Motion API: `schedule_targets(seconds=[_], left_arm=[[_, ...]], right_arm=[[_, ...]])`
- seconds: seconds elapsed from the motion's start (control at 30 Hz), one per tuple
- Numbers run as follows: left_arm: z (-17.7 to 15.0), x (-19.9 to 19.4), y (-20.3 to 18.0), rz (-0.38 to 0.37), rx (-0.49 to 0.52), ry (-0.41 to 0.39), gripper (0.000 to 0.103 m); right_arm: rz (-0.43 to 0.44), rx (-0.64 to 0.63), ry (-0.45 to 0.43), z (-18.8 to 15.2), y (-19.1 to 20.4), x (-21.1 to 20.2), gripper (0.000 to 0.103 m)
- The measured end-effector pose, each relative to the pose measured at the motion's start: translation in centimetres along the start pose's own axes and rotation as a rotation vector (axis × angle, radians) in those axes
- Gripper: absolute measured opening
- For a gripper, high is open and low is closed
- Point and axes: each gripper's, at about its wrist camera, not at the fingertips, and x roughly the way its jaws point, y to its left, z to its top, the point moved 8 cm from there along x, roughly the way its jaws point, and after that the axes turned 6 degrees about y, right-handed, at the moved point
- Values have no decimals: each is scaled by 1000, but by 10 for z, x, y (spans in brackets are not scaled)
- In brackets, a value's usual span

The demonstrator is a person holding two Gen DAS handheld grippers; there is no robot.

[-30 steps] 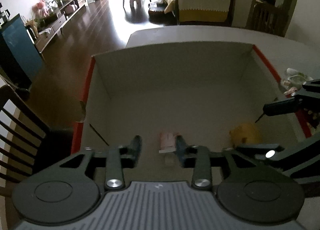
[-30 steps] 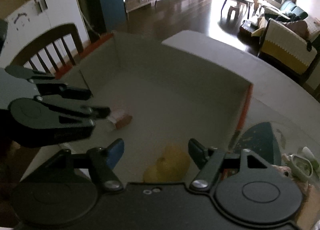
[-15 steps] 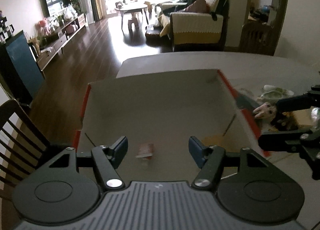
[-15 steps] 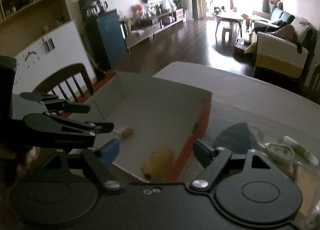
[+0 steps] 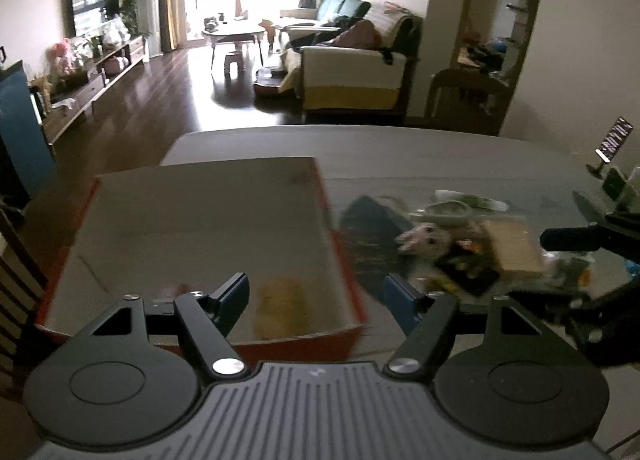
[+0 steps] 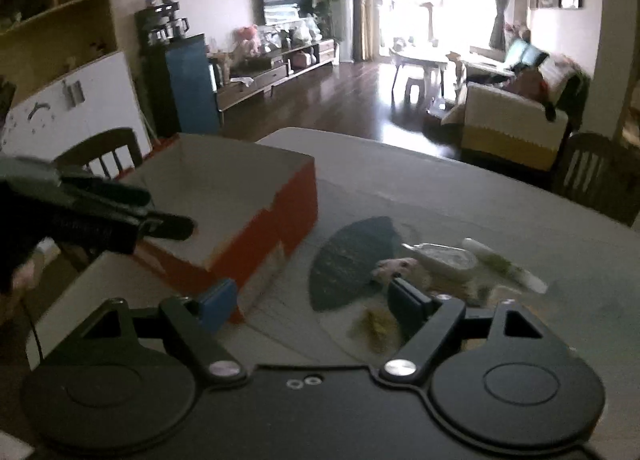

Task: Organize objects
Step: 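Move both tools back over the table items, then grasp the white lid with the left tool while the right tool grasps the plastic bag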

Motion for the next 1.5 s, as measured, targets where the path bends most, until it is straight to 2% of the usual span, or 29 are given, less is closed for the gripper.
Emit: schedule_targets(seconds=[0.1, 0.3, 0.37, 0.5, 0.57, 0.63, 0.87, 1.0, 1.2, 1.5], left_arm=[[-5, 1, -23, -19, 9, -3, 80], [-13, 12, -69, -59, 20, 17, 81], [-16, 18, -83, -71, 16, 29, 86], [-23, 33, -110, -87, 13, 56, 86], [-25, 41, -123, -91, 18, 63, 92], [-26, 47, -134, -95, 21, 60, 102], [-31, 78, -180, -113, 57, 94, 103], [-35, 96, -200, -138, 44, 126, 103], [-37, 120, -226, -136, 56, 141, 103], [-39, 157, -247, -77, 66, 135, 103]], right_arm=[[-33, -24, 15, -14, -14, -9, 82], [-62, -22, 31, -44, -47, -29, 83], [-70, -2, 22, -55, -63, -34, 83], [-107, 18, -28, -73, -90, -42, 83], [-109, 41, -27, -82, -104, -44, 83], [-117, 61, -20, -90, -120, -45, 83], [-150, 140, 49, -111, -172, -41, 83], [-152, 136, 76, -119, -199, -36, 83], [-161, 99, 93, -120, -232, -21, 83], [-141, 34, 138, -118, -251, 11, 83]])
